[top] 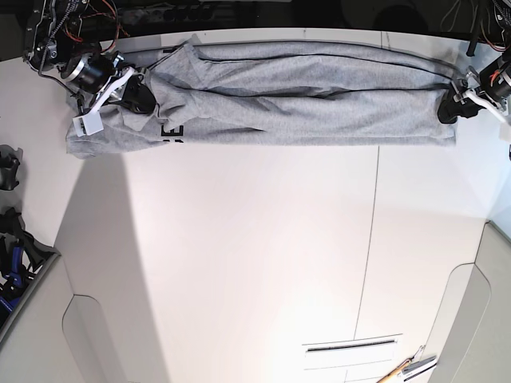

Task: Fold the T-shirt properly
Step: 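Grasp the folded edges and smooth the long strip with both grippers, then lift the strip end with the left gripper and fold it toward the right gripper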

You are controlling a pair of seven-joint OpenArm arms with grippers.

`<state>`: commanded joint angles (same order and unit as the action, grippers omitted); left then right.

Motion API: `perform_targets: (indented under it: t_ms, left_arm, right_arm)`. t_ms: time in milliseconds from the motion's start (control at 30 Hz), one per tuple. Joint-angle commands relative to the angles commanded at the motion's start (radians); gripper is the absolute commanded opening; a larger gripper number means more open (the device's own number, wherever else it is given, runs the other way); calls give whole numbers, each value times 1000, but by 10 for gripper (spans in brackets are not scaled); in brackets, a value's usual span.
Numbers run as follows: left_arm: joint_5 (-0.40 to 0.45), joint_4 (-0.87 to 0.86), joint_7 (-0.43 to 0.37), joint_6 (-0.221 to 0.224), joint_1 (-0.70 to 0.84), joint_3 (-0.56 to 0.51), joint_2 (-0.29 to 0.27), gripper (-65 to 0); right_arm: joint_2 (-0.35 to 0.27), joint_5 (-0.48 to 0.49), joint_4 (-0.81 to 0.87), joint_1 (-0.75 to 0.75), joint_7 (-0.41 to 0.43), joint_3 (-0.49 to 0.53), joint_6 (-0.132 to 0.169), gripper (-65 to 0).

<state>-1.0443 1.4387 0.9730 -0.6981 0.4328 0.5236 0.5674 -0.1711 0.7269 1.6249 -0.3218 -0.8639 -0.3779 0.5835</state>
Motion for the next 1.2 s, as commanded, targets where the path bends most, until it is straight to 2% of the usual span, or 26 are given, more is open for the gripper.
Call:
perform_targets:
  t_ms: [67, 167, 300, 500, 533, 633, 733, 967, 1200]
  left_arm:
    - [-15, 0, 0, 0, 0, 0, 0, -232]
    - [-30, 0, 5, 0, 0, 0, 0, -374]
    - [-82, 0, 28, 0, 0, 0, 0, -386]
    - [-82, 0, 30, 0, 0, 0, 0, -390]
    - [-82, 0, 30, 0, 0, 0, 0, -425]
    - [-90, 0, 29, 0, 0, 0, -5, -638]
    - [-126, 0, 26, 0, 0, 0, -5, -650]
    - [-115, 13, -59, 0, -2, 0, -4, -650]
    - [11, 21, -79, 0, -63, 0, 1, -650]
  right_arm:
    - [0, 8, 0, 0, -1, 0, 0, -650]
    - [0, 22, 0, 0, -1, 0, 0, -650]
    - [0, 22, 0, 0, 0, 0, 0, -650]
    - [0, 22, 0, 0, -1, 0, 0, -650]
    - [0, 22, 0, 0, 0, 0, 0, -650]
    - [0, 25, 0, 0, -1, 0, 0, -650]
    - [0, 45, 0, 0, -2, 0, 0, -650]
    - [0, 126, 39, 0, -43, -26, 0, -650]
    - [0, 131, 111, 0, -60, -99, 0, -650]
